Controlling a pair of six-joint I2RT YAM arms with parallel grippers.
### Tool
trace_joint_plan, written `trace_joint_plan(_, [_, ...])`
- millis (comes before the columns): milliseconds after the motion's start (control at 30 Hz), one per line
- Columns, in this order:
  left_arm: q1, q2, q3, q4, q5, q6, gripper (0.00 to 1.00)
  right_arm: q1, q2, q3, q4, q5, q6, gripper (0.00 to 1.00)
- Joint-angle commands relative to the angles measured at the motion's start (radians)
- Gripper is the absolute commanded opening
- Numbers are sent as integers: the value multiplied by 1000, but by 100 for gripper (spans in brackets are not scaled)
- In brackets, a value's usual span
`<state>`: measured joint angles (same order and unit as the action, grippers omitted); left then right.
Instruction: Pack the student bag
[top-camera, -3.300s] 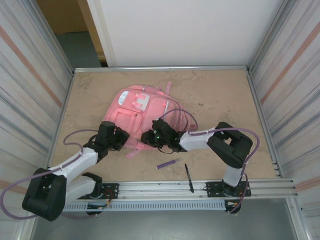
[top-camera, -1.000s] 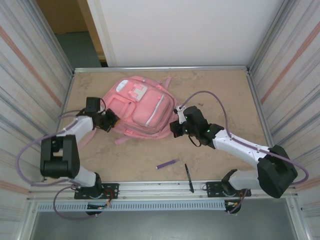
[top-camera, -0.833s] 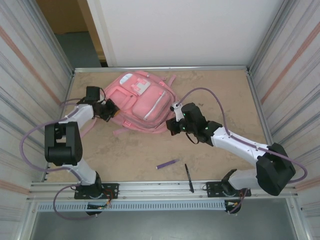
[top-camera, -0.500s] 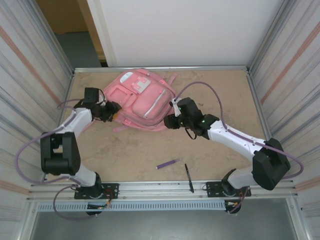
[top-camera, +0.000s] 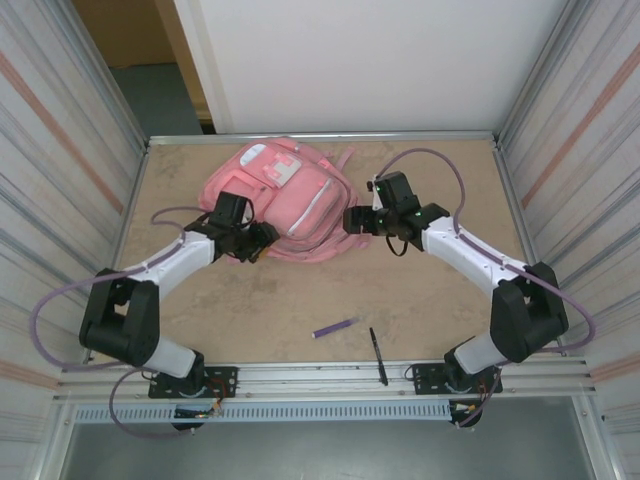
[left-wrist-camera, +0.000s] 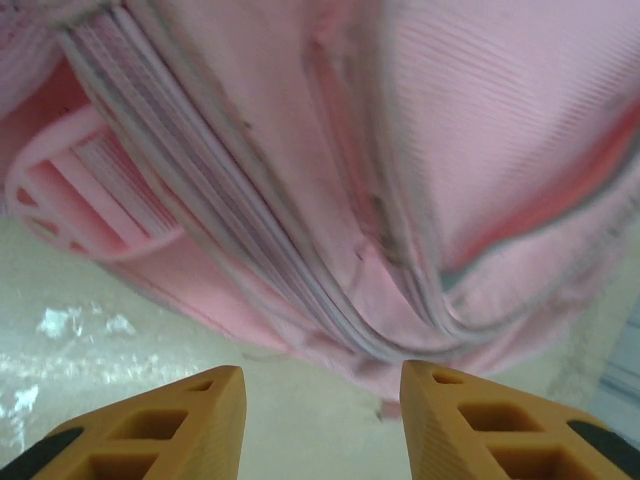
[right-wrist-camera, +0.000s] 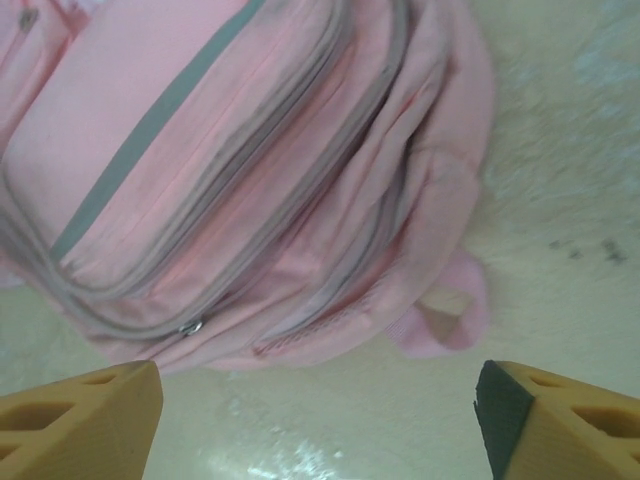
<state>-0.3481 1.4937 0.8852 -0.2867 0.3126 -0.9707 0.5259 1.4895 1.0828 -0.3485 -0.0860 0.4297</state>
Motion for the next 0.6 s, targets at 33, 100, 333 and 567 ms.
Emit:
trace_joint_plan(33, [-11, 89, -5, 118, -34, -72, 44, 46, 15, 18, -16, -39, 15, 80])
trace_joint_plan(100, [-11, 136, 15, 143, -21, -83, 44, 54, 23, 17, -8, -57, 14, 75])
trace_joint_plan(333, [-14, 202, 39, 146, -39, -76, 25, 95, 63, 28, -12, -52, 7, 74])
trace_joint_plan(567, [-33, 66, 72, 76, -3, -6, 0, 123, 151, 116, -103, -142, -18, 57])
